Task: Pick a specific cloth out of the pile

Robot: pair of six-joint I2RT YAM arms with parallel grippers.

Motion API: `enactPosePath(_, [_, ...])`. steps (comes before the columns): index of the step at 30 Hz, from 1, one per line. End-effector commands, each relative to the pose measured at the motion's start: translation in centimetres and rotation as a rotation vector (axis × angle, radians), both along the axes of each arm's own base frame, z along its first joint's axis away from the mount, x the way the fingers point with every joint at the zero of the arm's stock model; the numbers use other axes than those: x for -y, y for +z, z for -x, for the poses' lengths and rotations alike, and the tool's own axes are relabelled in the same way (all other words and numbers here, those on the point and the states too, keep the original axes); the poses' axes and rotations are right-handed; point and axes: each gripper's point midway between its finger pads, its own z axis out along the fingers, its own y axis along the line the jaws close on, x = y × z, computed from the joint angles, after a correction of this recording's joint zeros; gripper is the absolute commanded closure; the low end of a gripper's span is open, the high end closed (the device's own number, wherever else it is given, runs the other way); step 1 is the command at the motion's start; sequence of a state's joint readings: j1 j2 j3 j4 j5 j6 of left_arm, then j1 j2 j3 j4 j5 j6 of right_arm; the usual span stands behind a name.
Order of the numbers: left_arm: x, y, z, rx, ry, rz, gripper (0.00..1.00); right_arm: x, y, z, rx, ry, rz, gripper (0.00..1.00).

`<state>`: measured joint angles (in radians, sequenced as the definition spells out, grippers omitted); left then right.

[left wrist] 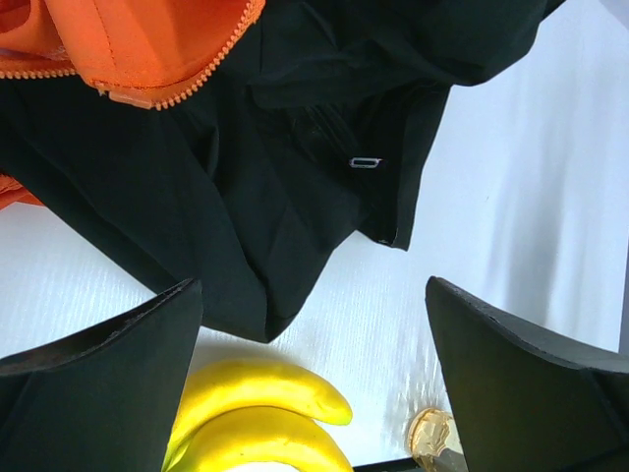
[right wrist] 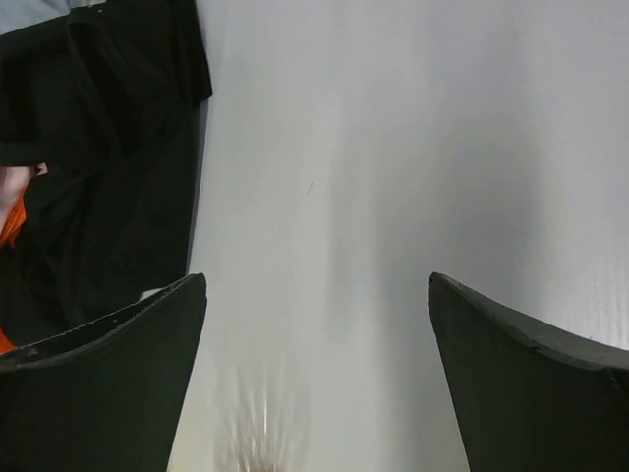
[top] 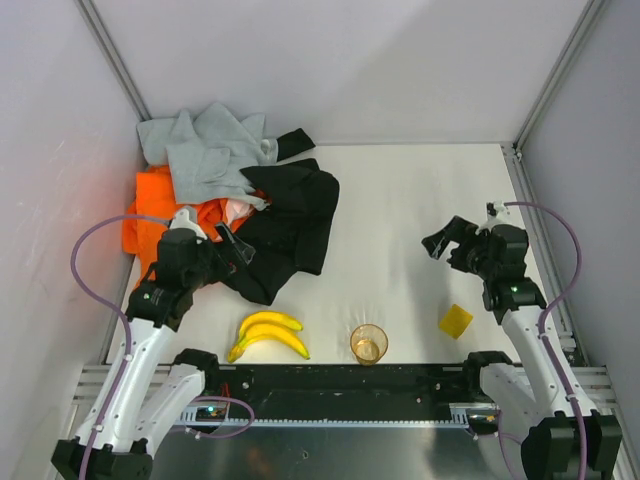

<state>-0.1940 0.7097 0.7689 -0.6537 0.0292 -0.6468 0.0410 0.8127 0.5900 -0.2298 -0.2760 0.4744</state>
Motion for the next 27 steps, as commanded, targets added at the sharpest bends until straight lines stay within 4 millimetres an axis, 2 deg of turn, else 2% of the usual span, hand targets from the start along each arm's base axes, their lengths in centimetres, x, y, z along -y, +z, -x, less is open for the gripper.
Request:
enactPosePath(1, [-0.1, 1.7, -0.3, 0.066, -0.015, -0.015, 0.00, 1.2, 1.9, -0.5, 0.023, -0.091, 0.003, 0.01])
enactPosePath(6, [0.3, 1.6, 0.2, 0.072, -0.045, 0.002, 0.00, 1.3, 2.8, -0.3, 0.046, -0.069, -0.037, 0.01])
enactPosePath(10, [0.1, 0.2, 0.5, 0.049, -0.049, -0.022, 0.00, 1.9, 1.4, -0.5, -0.020, -0.038, -0.098, 0.01])
enactPosePath(15, [0.2, -1.6, 0.0, -0.023, -0.062, -0.046, 0.00, 2.2, 0.0, -0.4, -0.071, -0.040, -0.084, 0.01])
enactPosePath(24, [1.1, -6.9, 0.4, -0.274, -0.094, -0.045, 0.00, 1.7, -0.7, 0.1, -0.072, -0.017, -0.001, 0.01])
enactPosePath(27, [1.2, -8.0, 0.3, -0.335, -0.091, -0.077, 0.00, 1.4, -1.1, 0.4, -0.081, -0.012, 0.033, 0.01])
